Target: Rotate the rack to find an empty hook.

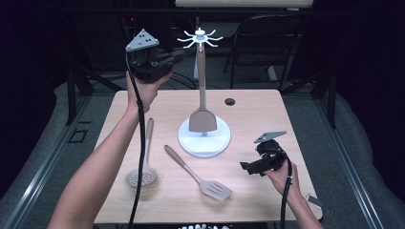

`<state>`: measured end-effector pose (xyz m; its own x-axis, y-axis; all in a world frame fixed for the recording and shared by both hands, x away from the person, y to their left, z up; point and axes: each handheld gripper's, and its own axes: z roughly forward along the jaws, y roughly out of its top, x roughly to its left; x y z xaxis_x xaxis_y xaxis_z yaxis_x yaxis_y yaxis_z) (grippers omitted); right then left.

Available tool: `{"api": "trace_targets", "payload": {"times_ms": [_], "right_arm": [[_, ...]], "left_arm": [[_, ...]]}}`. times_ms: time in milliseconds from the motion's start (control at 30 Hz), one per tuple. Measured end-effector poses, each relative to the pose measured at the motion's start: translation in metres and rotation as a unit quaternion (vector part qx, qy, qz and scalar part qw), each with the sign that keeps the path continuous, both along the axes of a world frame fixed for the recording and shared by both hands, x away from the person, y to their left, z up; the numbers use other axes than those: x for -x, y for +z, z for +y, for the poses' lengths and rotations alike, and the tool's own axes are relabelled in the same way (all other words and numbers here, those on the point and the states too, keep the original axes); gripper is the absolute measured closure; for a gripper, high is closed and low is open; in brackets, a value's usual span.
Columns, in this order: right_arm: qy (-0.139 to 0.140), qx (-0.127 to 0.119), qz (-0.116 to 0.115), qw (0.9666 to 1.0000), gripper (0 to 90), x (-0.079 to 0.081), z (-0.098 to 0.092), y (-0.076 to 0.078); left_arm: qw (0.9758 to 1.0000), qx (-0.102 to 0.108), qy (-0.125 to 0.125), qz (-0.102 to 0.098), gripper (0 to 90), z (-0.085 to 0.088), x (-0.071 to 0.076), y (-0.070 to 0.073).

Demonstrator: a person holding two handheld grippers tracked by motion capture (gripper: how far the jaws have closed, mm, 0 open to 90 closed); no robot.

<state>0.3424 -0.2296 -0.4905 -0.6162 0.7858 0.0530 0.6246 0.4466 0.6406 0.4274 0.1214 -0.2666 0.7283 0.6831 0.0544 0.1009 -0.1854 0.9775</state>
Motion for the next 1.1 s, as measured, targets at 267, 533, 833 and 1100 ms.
{"api": "trace_targets", "payload": {"times_ms": [267, 533, 833, 1100], "right_arm": [[0.0, 0.001, 0.0, 1.0, 4.4, 0.0, 0.0, 0.0], [0.0, 0.002, -0.001, 1.0, 4.4, 0.001, -0.001, 0.0], [0.001, 0.001, 0.001, 1.0, 4.5, 0.001, 0.0, 0.0], [0.001, 0.0, 0.0, 1.0, 4.5, 0.001, 0.0, 0.0]], "left_arm": [[1.0, 0.0, -0.005, -0.007, 90.0, -0.006, 0.0, 0.007], [1.0, 0.003, 0.008, -0.005, 90.0, -0.005, -0.006, 0.01], [0.9998, 0.003, 0.019, 0.0, 90.0, -0.002, -0.013, 0.01], [0.9996, 0.004, 0.026, 0.005, 90.0, 0.0, -0.018, 0.009]]}}
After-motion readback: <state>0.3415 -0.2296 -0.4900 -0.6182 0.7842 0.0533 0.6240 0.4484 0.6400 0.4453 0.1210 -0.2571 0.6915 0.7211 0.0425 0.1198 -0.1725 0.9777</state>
